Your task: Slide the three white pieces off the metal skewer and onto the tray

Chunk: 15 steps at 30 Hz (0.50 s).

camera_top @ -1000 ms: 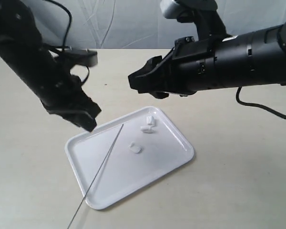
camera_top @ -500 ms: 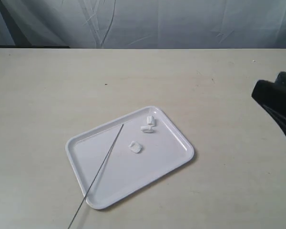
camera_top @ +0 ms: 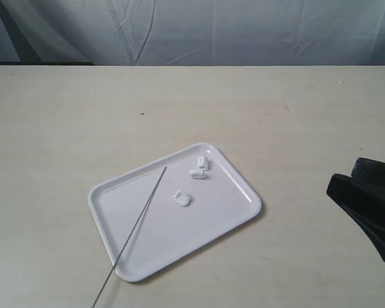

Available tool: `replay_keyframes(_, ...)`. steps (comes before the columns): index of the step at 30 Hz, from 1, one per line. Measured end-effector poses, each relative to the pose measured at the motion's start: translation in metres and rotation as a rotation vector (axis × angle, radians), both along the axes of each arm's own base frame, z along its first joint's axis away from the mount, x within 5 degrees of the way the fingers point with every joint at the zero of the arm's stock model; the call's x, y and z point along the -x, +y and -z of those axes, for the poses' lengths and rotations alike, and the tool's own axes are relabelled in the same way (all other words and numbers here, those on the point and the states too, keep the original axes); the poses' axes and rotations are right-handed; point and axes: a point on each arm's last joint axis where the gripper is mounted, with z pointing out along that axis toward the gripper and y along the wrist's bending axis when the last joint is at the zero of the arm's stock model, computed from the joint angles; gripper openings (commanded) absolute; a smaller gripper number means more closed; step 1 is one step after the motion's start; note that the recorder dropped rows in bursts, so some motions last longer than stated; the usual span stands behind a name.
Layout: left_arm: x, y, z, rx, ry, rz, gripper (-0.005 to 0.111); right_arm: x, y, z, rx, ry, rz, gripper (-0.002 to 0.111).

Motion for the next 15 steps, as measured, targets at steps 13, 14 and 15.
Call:
replay_keyframes(13, -0.007, 0.01, 0.004, -0.186, -0.073, -0.194, 0.0, 0.0, 0.0, 0.0, 0.0, 0.001, -0.002, 0.047)
replay_keyframes(14, -0.007, 0.012, 0.004, -0.21, -0.084, -0.22, 0.0, 0.0, 0.0, 0.0, 0.0, 0.001, -0.002, 0.047)
replay_keyframes(15, -0.007, 0.014, 0.004, -0.229, -0.094, -0.244, 0.0, 0.001, 0.0, 0.0, -0.003, -0.004, -0.002, 0.047)
